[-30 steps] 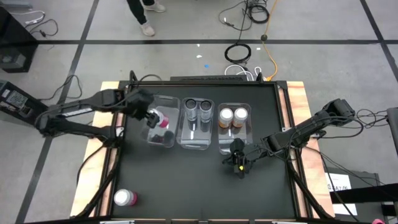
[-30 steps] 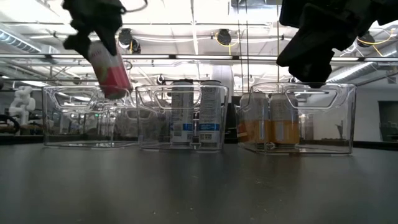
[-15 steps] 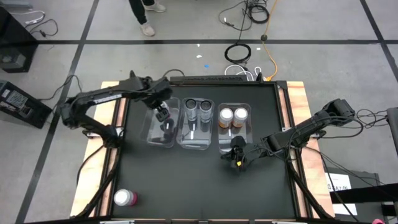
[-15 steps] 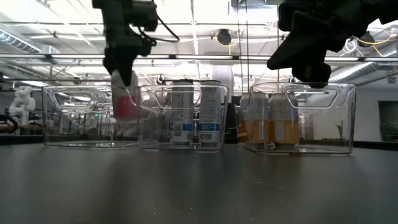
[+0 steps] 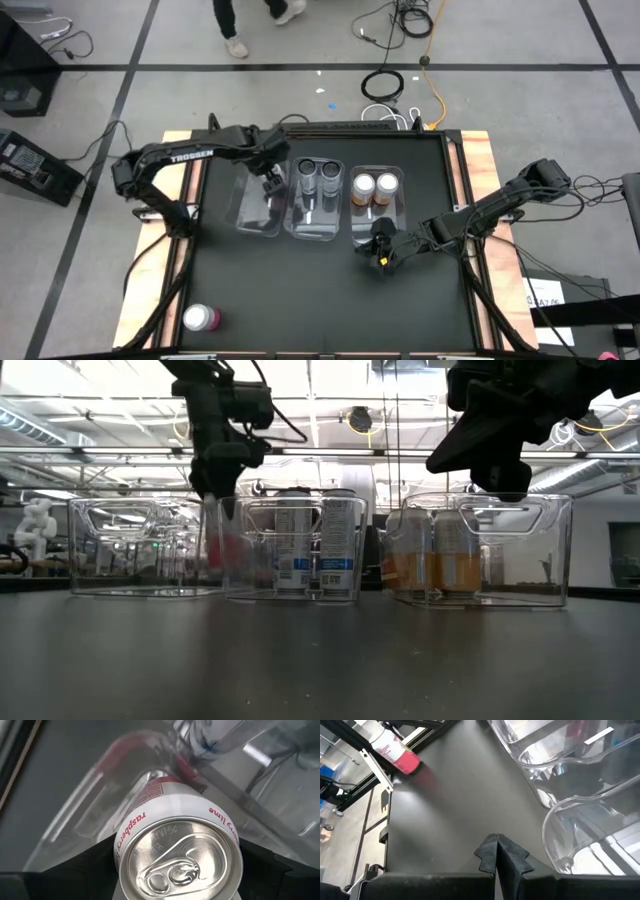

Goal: Sort soda cans
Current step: Put the top pink-white soda can into the left transparent bin

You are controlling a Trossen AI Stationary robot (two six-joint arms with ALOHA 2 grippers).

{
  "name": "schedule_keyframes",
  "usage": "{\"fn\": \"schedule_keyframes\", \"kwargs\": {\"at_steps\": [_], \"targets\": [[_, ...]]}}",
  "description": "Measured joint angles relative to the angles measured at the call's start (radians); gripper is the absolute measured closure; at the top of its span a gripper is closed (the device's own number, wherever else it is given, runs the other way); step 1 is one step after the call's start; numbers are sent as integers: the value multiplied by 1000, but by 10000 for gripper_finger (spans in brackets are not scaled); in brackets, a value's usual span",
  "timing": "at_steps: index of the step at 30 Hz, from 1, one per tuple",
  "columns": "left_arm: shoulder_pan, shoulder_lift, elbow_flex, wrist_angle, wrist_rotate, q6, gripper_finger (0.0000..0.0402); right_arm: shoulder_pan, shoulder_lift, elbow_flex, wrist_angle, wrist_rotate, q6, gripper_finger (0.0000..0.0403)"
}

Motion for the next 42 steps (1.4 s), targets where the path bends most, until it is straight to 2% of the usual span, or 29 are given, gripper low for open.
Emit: {"fn": "schedule_keyframes", "kwargs": {"at_steps": [11, 17, 42], "targets": [[0, 92, 1, 17, 1, 7, 68, 0, 0, 0, -2, 14, 0, 403], [0, 93, 1, 61, 1, 3, 66, 0, 0, 0, -3, 14, 0, 403], [-4, 91, -1, 74, -1, -28, 65, 0, 0, 0, -3, 14, 22, 403]]}}
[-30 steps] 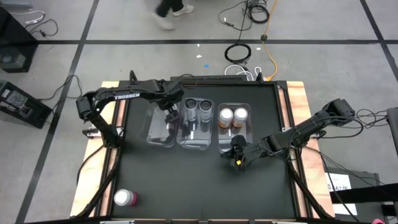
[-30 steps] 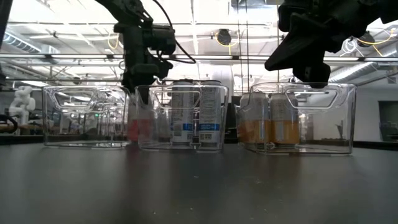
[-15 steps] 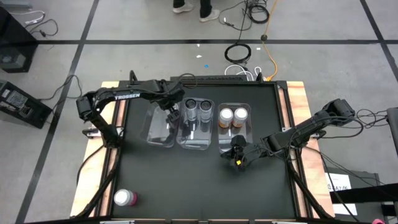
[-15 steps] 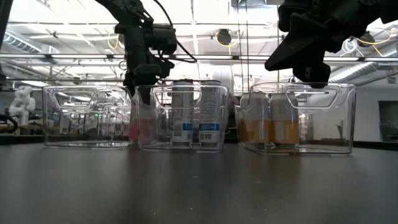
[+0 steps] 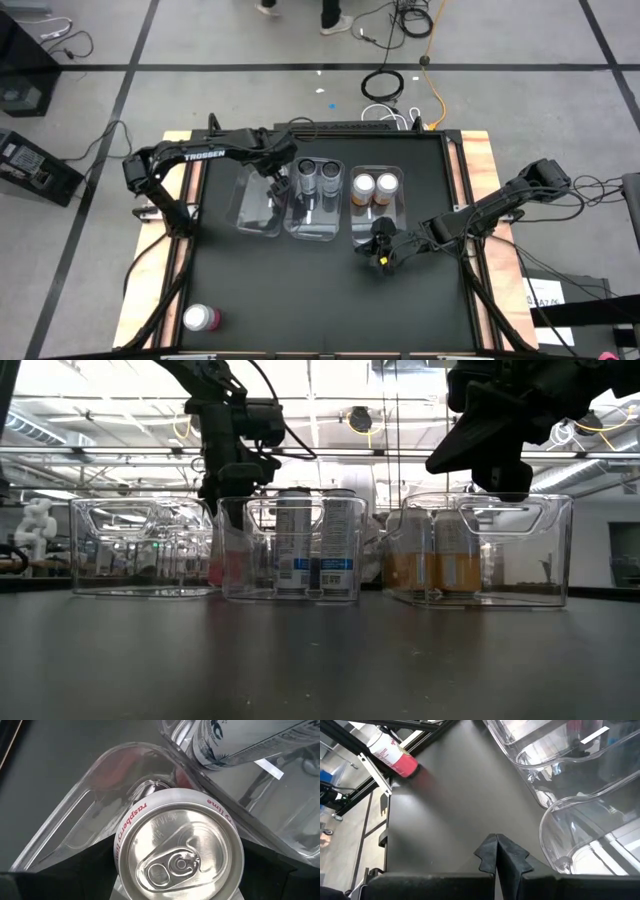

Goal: Sort soda cans
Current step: Put the top pink-white soda can into the left transparent bin, then put the pink-white soda can into the left transparent bin

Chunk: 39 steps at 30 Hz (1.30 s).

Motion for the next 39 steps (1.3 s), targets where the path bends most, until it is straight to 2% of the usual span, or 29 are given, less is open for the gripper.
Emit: {"fn": "schedule_keyframes", "kwargs": {"at_steps": [15, 22, 28, 32, 37, 39], "targets": [[0, 0, 0, 2, -1, 8, 62, 0, 0, 0, 0, 0, 1, 403], [0, -3, 0, 2, -8, 8, 7, 0, 0, 0, 0, 0, 1, 403], [0, -3, 0, -23, -8, 2, 23, 0, 0, 0, 1, 0, 7, 403], [0, -2, 11, -96, -13, 24, 25, 0, 0, 0, 1, 0, 8, 403], [0, -17, 51, -179, -103, 27, 25, 0, 0, 0, 1, 0, 9, 403], [0, -47, 52, -185, -108, 27, 25, 0, 0, 0, 1, 0, 20, 403]]}}
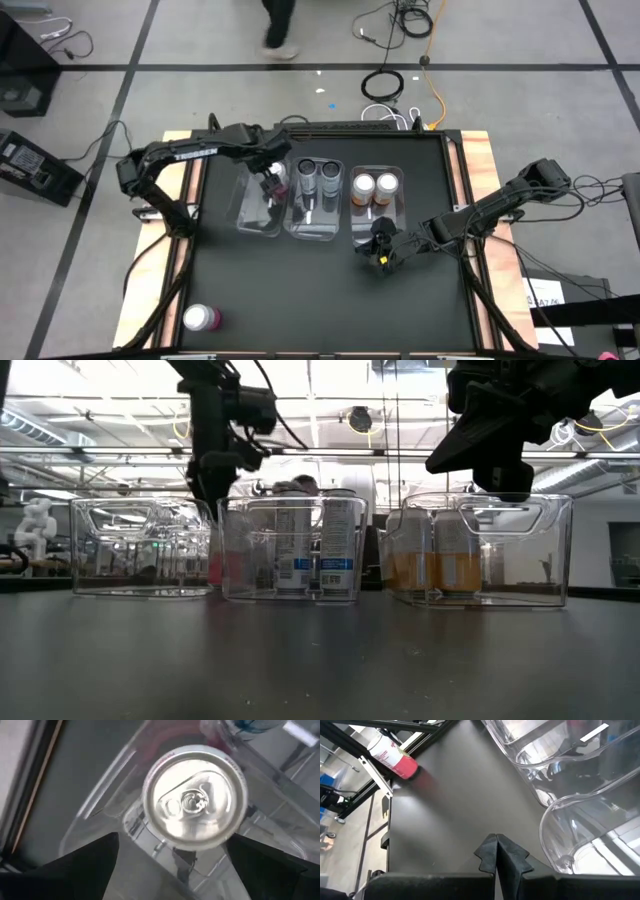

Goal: Sort soda cans
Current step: Put the pink-white soda can into the left transparent bin

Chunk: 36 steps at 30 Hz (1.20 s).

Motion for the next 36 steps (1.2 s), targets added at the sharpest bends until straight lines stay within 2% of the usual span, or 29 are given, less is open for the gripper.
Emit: {"fn": "schedule_keyframes", "kwargs": {"at_steps": [7, 13, 19, 26, 30, 36], "targets": [[1, -162, 2, -89, 19, -32, 25, 0, 0, 0, 0, 0, 26, 403], [-24, -323, 2, -156, 120, -116, 25, 0, 0, 0, 0, 0, 26, 403], [-104, -474, 2, -216, 224, -188, 25, 0, 0, 0, 0, 0, 26, 403], [-307, -595, -13, -236, 207, -408, 25, 0, 0, 0, 0, 0, 25, 403], [-467, -590, -65, -208, 186, -561, 25, 0, 0, 0, 0, 0, 13, 403], [-701, -550, -99, -80, 139, -756, 25, 0, 0, 0, 0, -4, 11, 403]]}}
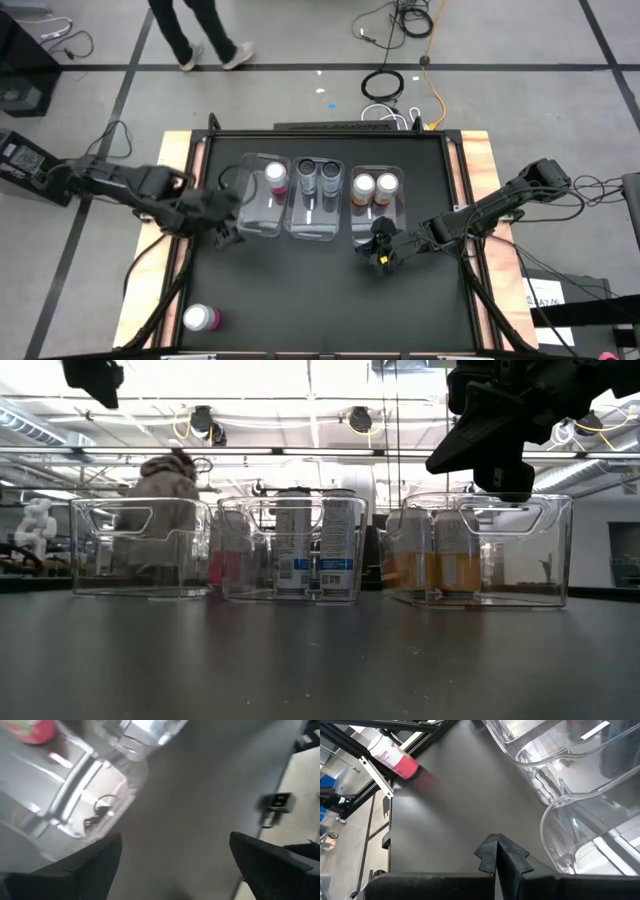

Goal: Sort soda cans
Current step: Put the pink-white soda can into the left transparent bin

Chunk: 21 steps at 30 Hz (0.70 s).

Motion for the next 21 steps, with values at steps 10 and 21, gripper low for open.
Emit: {"fn": "schedule_keyframes", "kwargs": {"at_steps": [10, 21], "targets": [[-381, 64, 0, -107, -127, -520, 25, 0, 0, 0, 0, -1, -21, 403], [-655, 192, 0, -127, -87, -968, 25, 0, 0, 0, 5, 0, 37, 403]]}}
